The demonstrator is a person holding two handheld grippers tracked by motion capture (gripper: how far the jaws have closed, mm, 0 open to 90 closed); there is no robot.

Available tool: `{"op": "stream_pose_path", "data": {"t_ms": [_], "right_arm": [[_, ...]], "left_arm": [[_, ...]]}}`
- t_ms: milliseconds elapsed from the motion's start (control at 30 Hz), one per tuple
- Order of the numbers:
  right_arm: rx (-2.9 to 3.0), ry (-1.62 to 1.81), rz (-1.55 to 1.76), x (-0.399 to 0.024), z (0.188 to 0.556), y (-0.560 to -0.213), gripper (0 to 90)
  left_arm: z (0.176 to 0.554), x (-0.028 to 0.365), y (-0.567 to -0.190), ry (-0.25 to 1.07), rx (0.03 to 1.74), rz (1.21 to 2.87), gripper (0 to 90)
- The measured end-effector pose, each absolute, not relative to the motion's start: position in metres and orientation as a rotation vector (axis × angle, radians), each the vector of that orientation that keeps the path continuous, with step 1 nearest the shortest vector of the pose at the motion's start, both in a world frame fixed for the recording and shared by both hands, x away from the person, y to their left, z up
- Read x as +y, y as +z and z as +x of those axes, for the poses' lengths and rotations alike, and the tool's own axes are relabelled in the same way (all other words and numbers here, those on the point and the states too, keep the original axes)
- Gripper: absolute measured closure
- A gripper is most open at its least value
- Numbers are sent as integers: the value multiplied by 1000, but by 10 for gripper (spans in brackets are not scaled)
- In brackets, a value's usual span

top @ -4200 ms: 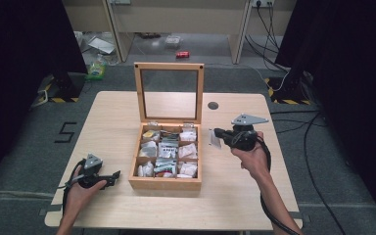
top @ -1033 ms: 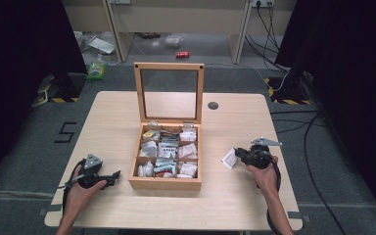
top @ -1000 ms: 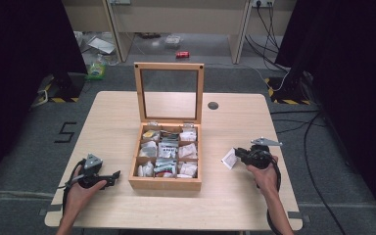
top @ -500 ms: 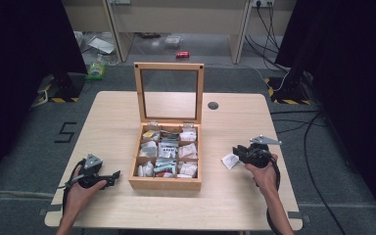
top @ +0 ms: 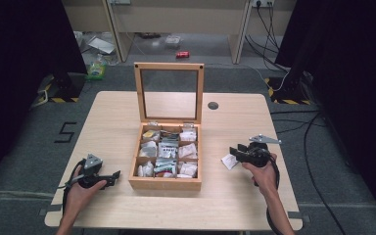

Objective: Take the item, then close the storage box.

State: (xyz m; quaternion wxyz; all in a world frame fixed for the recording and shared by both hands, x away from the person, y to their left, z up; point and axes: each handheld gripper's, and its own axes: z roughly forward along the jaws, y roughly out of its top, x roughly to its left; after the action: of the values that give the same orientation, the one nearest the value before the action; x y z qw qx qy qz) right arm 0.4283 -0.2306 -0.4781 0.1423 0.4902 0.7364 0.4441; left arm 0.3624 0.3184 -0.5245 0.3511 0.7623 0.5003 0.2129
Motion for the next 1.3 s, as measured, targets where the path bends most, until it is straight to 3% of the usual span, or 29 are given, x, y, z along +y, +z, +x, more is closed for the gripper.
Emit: {"op": "stream_pose_path", "data": {"t_ms": [500, 1300], "right_arm": [[2158, 1308, 1381, -209, 426, -469, 434], [2215, 1348, 1295, -180, 425, -461, 411]], "left_arm": [[362, 318, -525, 551, 1295, 1974, 137], [362, 318, -525, 552, 1295, 1973, 137]]}}
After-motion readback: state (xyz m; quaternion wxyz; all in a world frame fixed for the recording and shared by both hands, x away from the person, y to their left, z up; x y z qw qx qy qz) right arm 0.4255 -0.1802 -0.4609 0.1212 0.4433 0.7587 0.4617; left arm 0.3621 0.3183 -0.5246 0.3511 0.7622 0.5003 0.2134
